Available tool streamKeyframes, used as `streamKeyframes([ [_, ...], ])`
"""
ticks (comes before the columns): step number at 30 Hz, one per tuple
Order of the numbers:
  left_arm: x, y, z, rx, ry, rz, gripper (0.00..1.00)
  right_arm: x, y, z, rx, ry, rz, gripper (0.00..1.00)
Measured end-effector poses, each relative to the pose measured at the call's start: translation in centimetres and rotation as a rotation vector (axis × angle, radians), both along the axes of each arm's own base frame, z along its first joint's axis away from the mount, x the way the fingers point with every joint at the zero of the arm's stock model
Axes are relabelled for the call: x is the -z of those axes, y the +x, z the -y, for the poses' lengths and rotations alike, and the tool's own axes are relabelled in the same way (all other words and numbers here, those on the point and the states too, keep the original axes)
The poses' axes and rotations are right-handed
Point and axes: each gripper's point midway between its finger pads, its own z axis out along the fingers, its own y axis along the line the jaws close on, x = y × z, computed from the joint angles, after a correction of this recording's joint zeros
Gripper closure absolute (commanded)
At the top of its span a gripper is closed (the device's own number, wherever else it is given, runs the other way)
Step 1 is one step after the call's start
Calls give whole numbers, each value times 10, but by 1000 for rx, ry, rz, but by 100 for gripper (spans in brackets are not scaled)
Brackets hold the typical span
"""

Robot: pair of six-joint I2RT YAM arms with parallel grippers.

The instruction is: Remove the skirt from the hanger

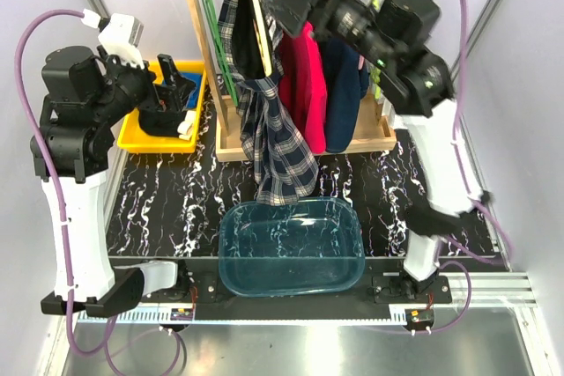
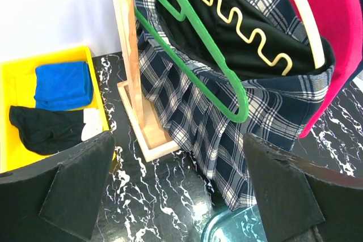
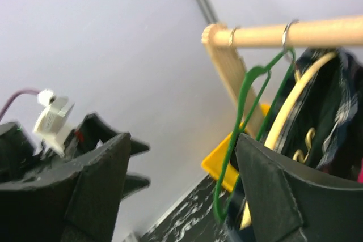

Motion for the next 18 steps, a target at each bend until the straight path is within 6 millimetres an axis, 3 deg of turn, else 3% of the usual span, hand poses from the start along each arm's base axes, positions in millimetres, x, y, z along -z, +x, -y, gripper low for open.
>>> streamKeyframes([
  [3, 3, 3, 0, 0, 3, -8, 1, -1, 27, -12, 43, -17, 63, 25],
  [8, 15, 6, -1, 1, 19, -31, 1, 65, 68, -32, 170, -211, 16, 30],
  [13, 26, 9, -1, 1, 23, -59, 1, 119, 78, -69, 197, -374, 10, 36],
  [18, 32, 8, -1, 0, 24, -69, 1, 135, 85, -74, 237, -448, 26, 53],
])
